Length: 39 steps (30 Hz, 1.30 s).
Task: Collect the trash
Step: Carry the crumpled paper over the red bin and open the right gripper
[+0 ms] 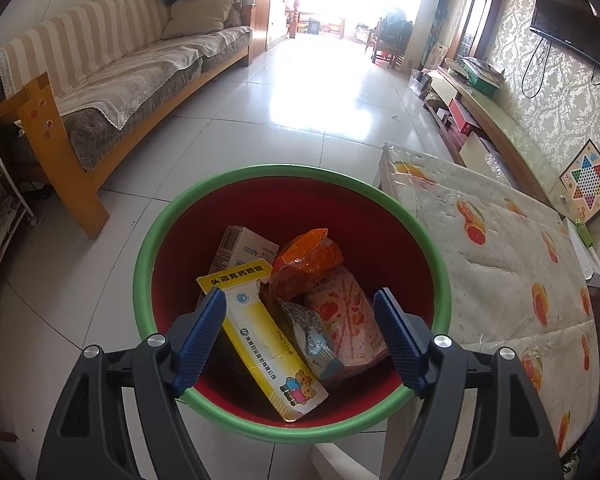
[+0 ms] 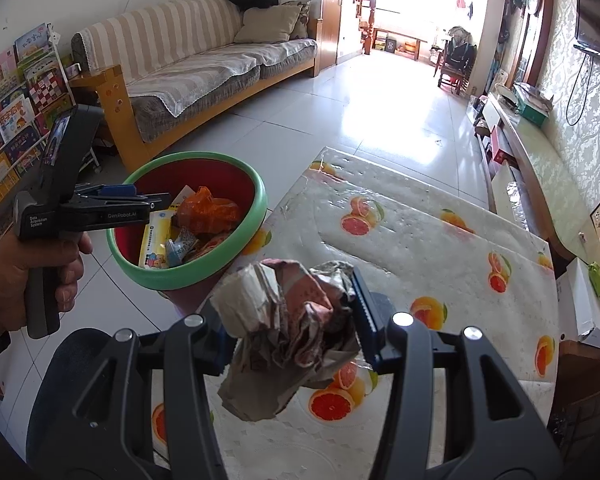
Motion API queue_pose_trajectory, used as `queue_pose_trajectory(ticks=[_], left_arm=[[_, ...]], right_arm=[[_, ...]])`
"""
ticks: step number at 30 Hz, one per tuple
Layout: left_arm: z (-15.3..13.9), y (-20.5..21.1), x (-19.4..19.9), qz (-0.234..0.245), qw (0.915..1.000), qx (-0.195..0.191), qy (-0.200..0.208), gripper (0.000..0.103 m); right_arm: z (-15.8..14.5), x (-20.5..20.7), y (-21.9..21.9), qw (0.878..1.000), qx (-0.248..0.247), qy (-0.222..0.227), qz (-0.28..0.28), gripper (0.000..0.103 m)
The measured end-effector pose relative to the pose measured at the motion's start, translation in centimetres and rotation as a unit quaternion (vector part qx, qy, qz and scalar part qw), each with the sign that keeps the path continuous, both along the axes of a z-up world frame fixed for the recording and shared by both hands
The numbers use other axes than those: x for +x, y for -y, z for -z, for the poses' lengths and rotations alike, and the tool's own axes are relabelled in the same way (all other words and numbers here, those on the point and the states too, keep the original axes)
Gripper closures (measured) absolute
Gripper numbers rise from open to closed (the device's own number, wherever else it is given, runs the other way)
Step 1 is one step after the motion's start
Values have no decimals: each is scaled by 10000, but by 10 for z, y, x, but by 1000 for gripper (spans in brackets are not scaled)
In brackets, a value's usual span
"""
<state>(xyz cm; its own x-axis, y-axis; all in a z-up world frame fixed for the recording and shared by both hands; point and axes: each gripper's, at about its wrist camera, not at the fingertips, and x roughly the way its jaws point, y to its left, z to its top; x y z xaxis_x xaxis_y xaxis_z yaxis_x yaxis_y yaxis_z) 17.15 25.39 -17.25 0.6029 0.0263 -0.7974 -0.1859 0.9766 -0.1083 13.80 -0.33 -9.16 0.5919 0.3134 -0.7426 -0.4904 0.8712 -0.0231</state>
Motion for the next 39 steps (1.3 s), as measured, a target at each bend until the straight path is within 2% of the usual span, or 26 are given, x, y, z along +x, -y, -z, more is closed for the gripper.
queue_pose_trajectory(ticks=[3,5,9,11,17,26,31,39], left_arm=[[-4,2,-9,4,9999,95,47,27],[-10,3,-16,-33,9998,129,131,19],[-20,4,-30,-112,9995,163,239,15],[-23,5,-37,-126,9994,163,264,9],[-31,4,-57,-287,9990,153,311,8],[-29,-30,-98,-916,9949,-120,406,8],[-23,-50,-116,-1191,9922,-128,349,8],[-16,-64,-128,-1361,9901,-179,297,8]], right_arm=[[1,1,0,10000,26,-10,6,55],[2,1,-2,10000,44,-27,-17,55],[3,2,-7,9999,68,-43,-98,55],[3,4,-12,9998,83,-46,-151,55],[1,14,-35,9993,118,13,-368,55],[0,37,-91,9969,57,163,-763,55],[7,53,-129,9956,51,145,-923,55],[28,72,-178,9942,-40,-76,-1070,54]])
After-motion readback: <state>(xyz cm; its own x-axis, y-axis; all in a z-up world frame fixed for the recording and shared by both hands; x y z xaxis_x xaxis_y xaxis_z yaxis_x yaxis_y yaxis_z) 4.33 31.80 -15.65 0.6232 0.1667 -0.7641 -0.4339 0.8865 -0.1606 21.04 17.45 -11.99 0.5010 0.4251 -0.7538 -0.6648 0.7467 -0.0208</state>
